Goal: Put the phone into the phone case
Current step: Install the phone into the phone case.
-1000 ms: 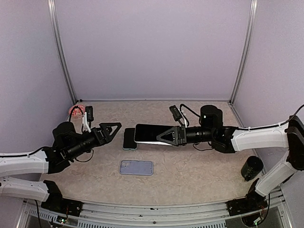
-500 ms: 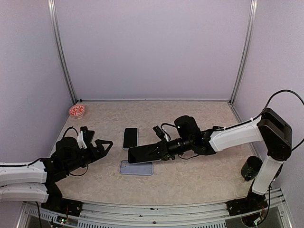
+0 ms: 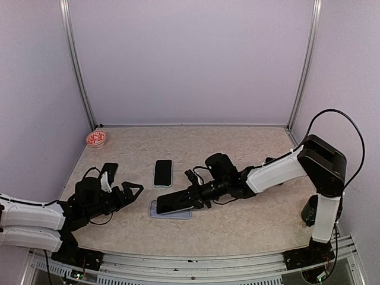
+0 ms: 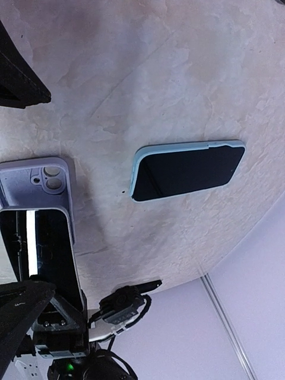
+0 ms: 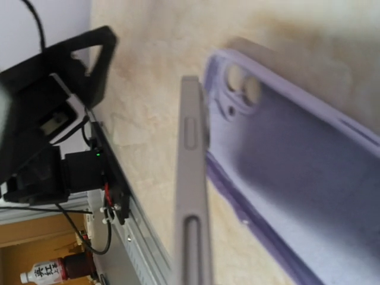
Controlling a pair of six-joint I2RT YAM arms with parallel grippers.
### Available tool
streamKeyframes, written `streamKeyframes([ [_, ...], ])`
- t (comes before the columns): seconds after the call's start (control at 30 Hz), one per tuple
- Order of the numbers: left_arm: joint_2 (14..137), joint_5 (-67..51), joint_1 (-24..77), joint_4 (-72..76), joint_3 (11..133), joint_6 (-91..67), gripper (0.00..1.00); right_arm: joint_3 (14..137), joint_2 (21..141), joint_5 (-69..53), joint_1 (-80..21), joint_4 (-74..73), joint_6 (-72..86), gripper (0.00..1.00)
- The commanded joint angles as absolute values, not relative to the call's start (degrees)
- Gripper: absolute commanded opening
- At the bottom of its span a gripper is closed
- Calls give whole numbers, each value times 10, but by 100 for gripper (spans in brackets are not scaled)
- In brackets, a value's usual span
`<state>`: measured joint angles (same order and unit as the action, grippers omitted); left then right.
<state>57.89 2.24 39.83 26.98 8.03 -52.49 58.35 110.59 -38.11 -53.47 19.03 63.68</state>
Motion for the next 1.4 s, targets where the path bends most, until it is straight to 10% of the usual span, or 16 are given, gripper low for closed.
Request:
streamKeyframes([
  [0.0,592,-15,395,335,68,-530,99,604,1124,-389,-548,232,670,0],
  [1.37,847,-61,471,546,83,-575,99,571,1221,-381,-548,350,786,0],
])
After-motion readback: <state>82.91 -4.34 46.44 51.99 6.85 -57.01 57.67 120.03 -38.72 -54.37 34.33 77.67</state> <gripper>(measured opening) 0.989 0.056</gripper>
